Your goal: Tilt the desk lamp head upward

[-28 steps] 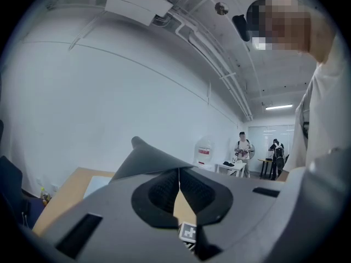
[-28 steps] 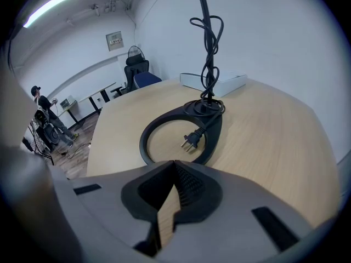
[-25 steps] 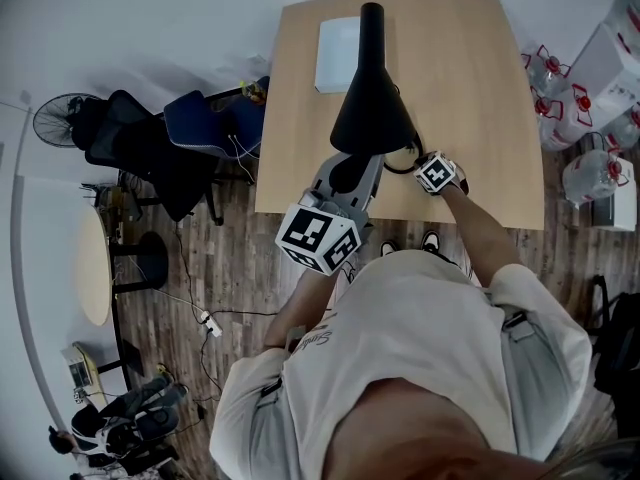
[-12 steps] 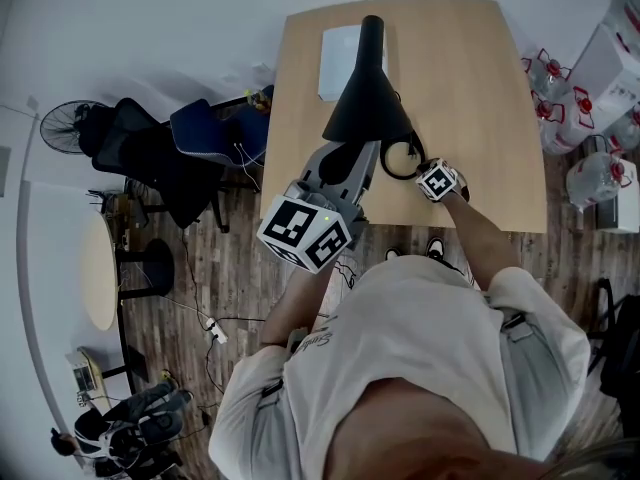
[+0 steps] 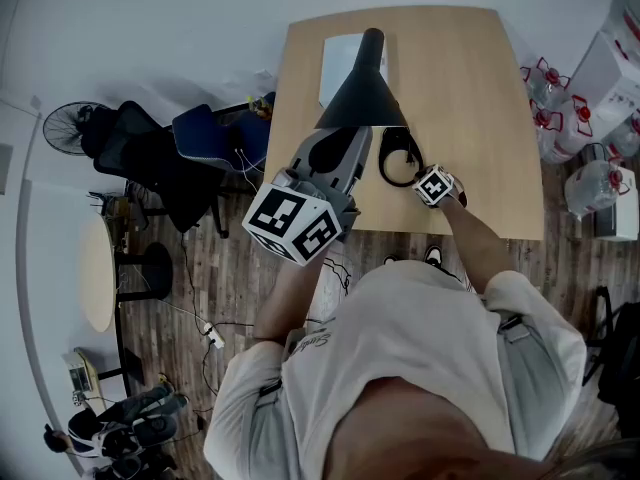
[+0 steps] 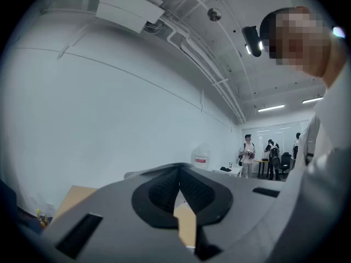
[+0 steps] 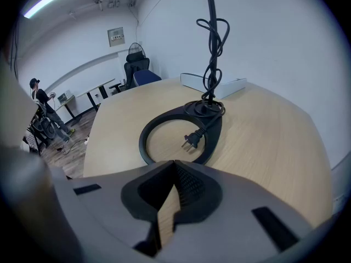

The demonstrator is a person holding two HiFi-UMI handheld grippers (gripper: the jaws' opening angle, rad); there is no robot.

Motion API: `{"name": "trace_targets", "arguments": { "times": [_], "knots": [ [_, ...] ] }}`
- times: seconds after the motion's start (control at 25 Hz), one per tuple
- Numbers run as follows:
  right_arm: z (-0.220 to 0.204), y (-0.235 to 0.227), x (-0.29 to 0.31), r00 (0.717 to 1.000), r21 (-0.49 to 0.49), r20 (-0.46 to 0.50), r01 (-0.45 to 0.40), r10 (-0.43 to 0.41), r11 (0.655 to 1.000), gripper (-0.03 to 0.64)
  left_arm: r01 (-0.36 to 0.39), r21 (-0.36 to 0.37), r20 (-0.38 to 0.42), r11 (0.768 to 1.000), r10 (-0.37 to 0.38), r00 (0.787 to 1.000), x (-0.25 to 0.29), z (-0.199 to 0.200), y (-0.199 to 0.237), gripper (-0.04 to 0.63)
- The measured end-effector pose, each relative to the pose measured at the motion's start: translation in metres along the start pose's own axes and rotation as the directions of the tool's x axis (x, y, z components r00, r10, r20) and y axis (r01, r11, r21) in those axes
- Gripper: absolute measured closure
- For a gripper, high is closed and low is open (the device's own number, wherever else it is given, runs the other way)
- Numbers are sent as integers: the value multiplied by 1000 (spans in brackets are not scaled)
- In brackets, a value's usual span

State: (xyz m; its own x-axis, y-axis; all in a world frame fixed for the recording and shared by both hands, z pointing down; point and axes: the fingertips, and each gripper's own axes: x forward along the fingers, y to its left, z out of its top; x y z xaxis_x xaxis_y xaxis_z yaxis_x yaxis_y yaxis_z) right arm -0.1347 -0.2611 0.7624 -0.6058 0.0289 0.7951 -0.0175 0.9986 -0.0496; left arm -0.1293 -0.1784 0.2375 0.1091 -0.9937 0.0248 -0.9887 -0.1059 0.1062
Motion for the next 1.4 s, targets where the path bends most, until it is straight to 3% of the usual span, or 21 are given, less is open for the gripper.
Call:
{"name": "trace_targets", "arguments": {
  "times": [0.28,0.72,0.88,1.12,1.28,1.4],
  "knots": [
    [-1,0,0,1000,5,-7,-15,15,1000,621,9,56,13,998,-10,1000,7,22,0,580],
    [3,3,-1,1000,-27,0,-27,27,999,621,-7,85,39,996,3,999,2,20,-1,578],
    [0,-2,-2,1000,-7,17,-5,5,1000,621,-15,96,30,995,12,999,7,11,-3,578],
    [-3,2,-9,999,-33,48,-12,13,999,621,-52,46,3,998,51,999,5,-16,-5,580],
    [-4,2,-2,998,-6,52,-34,35,999,621,-100,97,-26,990,103,994,-3,-40,-1,578],
    [-2,-5,-8,993,85,117,-33,23,996,621,-70,-10,-9,998,69,998,-13,-55,-3,578]
  ]
}}
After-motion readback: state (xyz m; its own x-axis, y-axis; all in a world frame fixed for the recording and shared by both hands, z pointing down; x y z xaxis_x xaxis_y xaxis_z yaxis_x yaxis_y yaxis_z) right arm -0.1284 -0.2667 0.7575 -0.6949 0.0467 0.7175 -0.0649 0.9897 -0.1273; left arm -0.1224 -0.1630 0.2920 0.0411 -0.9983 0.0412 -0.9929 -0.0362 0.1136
